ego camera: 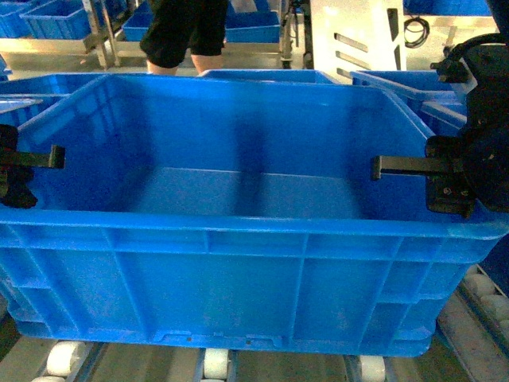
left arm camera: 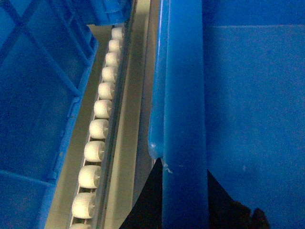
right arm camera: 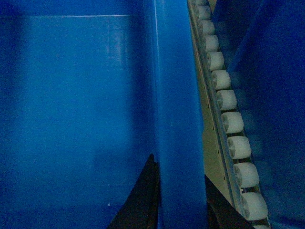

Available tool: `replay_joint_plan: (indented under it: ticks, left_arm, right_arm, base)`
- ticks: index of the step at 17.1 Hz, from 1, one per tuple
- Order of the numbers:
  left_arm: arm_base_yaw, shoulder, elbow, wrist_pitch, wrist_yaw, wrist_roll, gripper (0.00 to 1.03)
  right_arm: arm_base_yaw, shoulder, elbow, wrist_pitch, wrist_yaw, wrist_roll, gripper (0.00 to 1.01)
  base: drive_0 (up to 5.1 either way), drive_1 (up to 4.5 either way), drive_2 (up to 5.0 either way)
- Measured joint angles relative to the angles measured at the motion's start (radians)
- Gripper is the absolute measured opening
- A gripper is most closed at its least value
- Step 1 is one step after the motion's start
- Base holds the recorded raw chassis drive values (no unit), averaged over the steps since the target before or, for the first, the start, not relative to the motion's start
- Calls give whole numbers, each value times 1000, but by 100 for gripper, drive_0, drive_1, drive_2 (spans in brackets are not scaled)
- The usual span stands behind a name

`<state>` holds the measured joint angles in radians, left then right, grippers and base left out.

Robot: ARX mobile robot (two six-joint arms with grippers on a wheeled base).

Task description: Place box next to blue box on left shelf

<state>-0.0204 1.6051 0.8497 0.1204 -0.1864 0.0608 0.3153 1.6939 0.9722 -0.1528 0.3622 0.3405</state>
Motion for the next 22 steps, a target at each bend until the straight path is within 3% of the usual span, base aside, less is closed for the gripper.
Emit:
replay_joint_plan:
  ticks: [1, 2, 4, 5, 7, 8, 11, 12, 14, 15, 16, 17, 21, 22]
  left_arm:
    - [0, 4, 6, -2, 0, 1, 9]
    - [-1, 4, 9, -7, -5, 9, 13]
    - [-18, 4, 10, 78, -78, 54, 27]
    - [-13, -25, 12, 163, -120, 52, 39]
    - [9, -123, 22, 254, -124, 25, 57]
    - [7, -171, 22, 264, -119, 13, 66]
    - [-35, -238, -46, 280, -62, -4, 92]
    - [-39, -244, -90, 294, -59, 1, 100]
    - [-29, -245, -137, 294, -71, 1, 97]
    - [-23, -246, -137, 308, -79, 0, 98]
    - [13, -256, -197, 512, 70, -25, 86]
    - [23, -315, -306, 624, 163, -39, 71]
    - [19, -425, -485, 683, 185, -54, 35]
    - [19, -473, -541, 688, 185, -55, 20]
  right_arm:
    - [1, 0, 4, -3, 2, 1, 13]
    - [14, 0, 7, -9, 39, 9, 21]
    - [33, -10, 3, 13, 78, 8, 35]
    - [31, -38, -29, 124, 75, 3, 47]
    - [33, -126, -54, 314, 172, -57, 65]
    - [33, -185, -53, 377, 199, -82, 74]
    - [60, -284, -104, 462, 262, -150, 99]
    - [69, -288, -151, 492, 297, -174, 99]
    - [71, -272, -187, 479, 307, -204, 98]
    - [39, -273, -251, 700, 168, -251, 89]
    - [-3, -344, -377, 870, 10, -294, 74]
    - [-48, -413, -480, 956, -74, -313, 59]
    - [-116, -537, -654, 975, -164, -327, 23]
    - [-143, -590, -702, 975, -184, -331, 8]
  base:
    - [0, 0, 0]
    - [0, 0, 0]
    - [0, 0, 0]
    - [0, 0, 0]
    - [0, 0, 0]
    - [0, 0, 0]
    - [0, 0, 0]
    - [0, 0, 0]
    - [0, 0, 0]
    - [0, 0, 0]
    - [0, 0, 0]
    - [0, 0, 0]
    - [0, 0, 0]
    - [0, 0, 0]
